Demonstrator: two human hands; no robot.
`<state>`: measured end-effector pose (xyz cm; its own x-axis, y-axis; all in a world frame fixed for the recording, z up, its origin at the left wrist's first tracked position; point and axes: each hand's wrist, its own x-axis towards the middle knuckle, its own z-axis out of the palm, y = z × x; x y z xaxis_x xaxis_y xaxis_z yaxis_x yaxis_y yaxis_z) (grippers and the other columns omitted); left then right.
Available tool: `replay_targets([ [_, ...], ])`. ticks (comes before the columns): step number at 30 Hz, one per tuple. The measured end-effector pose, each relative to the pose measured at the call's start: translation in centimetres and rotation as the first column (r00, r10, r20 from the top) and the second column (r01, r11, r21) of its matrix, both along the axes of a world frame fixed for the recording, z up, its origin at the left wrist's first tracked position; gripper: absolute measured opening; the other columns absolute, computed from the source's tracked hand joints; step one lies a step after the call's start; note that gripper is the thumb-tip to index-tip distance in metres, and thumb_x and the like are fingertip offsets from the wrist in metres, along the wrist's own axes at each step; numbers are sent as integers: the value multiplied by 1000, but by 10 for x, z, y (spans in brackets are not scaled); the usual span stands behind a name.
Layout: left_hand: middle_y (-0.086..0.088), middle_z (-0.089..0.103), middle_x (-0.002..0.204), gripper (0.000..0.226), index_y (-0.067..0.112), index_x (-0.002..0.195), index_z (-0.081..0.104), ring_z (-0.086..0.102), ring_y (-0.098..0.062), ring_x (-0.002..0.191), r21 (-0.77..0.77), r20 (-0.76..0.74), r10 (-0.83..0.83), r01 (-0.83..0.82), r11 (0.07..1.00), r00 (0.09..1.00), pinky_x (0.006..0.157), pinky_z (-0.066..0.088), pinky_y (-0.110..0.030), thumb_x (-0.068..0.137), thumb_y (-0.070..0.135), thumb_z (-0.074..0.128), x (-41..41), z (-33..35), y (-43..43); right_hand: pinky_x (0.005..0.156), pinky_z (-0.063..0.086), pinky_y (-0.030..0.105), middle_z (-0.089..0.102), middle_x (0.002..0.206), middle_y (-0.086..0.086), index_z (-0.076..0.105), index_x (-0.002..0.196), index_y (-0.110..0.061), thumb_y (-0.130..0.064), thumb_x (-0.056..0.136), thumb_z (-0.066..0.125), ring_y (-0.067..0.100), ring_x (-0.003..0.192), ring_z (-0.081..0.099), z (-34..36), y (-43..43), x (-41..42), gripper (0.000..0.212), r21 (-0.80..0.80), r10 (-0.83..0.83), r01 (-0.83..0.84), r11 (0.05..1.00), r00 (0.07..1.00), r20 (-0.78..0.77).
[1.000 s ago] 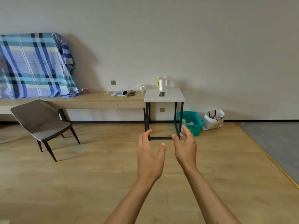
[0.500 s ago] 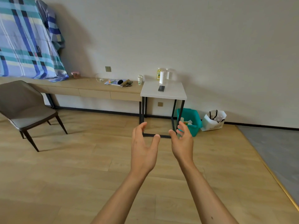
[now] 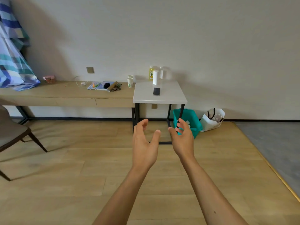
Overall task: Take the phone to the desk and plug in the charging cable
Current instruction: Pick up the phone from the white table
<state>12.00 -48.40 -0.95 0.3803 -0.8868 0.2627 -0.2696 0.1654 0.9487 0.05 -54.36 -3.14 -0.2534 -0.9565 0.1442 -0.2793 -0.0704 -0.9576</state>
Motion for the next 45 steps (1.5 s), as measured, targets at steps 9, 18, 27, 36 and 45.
replay_targets([
  [9, 13, 52, 136, 50, 28, 139, 47, 48, -4, 126, 92, -2, -58, 58, 994, 998, 112, 40, -36, 92, 31, 63, 30, -20, -152, 109, 46, 41, 54, 145, 3, 41, 151, -19, -26, 93, 66, 16, 129, 55, -23, -149, 40, 63, 78, -6, 3, 997, 999, 46],
  [18, 12, 50, 138, 54, 26, 143, 44, 48, -5, 127, 133, 35, -46, 41, 990, 998, 110, 44, -39, 92, 34, 62, 55, -30, -351, 101, 44, 31, 54, 145, 4, 41, 151, -18, -29, 92, 67, 18, 127, 56, -47, -355, 58, 65, 107, 17, -21, 994, 999, 35],
  [27, 10, 52, 139, 53, 27, 142, 45, 49, -7, 127, 201, 0, -2, 2, 980, 1000, 106, 47, -37, 92, 36, 62, 89, -41, -502, 96, 44, 30, 51, 150, 7, 39, 150, -18, -36, 93, 64, 23, 131, 54, -59, -513, 93, 65, 180, 93, -85, 980, 995, -36],
  [36, 10, 51, 137, 48, 31, 137, 45, 51, -11, 125, 244, -53, -120, 129, 961, 991, 102, 46, -34, 93, 40, 61, 144, -61, -669, 100, 43, 34, 52, 148, 11, 40, 149, -17, -31, 95, 65, 28, 131, 54, -97, -670, 133, 61, 265, 19, 10, 964, 994, -107],
  [45, 11, 51, 136, 47, 31, 137, 44, 50, -10, 124, 321, -83, -147, 166, 932, 986, 94, 42, -28, 94, 38, 60, 183, -68, -790, 92, 44, 31, 57, 143, 12, 43, 146, -16, -31, 93, 63, 27, 124, 58, -135, -808, 148, 58, 406, -14, 75, 911, 989, -150],
])
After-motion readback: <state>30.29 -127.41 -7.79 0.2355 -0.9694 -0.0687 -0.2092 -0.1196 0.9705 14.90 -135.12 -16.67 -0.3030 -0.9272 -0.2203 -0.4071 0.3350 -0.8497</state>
